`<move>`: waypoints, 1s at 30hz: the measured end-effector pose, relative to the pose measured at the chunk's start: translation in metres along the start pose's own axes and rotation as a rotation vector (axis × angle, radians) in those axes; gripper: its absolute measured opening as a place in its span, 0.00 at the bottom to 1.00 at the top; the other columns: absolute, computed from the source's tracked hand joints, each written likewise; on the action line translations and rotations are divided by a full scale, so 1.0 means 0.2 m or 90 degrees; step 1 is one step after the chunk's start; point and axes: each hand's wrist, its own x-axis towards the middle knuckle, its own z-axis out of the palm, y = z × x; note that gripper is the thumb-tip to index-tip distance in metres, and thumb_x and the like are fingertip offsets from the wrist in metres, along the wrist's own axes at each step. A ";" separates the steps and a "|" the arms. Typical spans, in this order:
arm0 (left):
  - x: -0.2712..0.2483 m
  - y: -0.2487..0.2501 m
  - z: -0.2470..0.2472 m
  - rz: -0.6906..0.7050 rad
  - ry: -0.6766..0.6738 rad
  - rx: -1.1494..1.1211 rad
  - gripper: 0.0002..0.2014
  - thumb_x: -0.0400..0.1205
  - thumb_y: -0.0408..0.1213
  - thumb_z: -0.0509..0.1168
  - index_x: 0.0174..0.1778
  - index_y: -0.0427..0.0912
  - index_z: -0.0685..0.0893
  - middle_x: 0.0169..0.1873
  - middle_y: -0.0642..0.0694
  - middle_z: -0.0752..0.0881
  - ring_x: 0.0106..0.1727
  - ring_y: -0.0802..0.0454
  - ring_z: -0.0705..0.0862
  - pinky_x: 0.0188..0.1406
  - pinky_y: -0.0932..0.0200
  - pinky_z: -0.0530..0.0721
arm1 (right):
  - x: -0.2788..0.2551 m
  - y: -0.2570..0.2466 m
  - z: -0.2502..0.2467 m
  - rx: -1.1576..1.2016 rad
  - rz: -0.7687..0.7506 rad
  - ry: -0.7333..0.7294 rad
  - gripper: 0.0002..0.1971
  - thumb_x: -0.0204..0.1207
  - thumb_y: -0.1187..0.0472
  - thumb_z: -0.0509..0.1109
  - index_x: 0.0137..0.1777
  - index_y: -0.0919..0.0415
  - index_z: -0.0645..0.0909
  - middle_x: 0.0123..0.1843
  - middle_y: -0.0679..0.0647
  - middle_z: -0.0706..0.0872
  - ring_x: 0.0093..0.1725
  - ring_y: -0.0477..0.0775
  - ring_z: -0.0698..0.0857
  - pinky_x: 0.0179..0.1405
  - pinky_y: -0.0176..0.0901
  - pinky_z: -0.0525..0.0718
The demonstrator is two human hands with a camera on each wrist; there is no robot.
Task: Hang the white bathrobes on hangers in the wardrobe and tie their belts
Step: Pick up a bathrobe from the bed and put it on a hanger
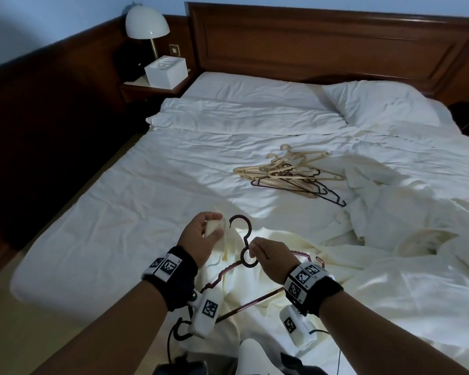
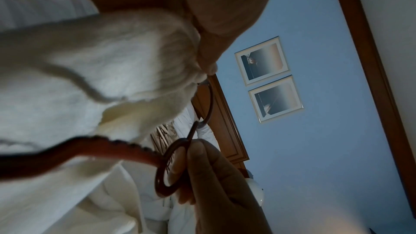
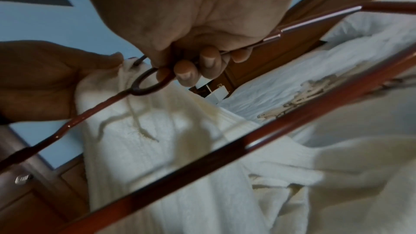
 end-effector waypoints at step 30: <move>-0.05 0.04 -0.08 -0.050 -0.089 -0.048 0.11 0.74 0.27 0.74 0.46 0.47 0.84 0.39 0.33 0.90 0.38 0.43 0.88 0.45 0.47 0.85 | -0.01 -0.07 0.01 -0.037 -0.090 -0.057 0.14 0.86 0.58 0.57 0.37 0.50 0.70 0.28 0.41 0.74 0.32 0.39 0.75 0.39 0.35 0.68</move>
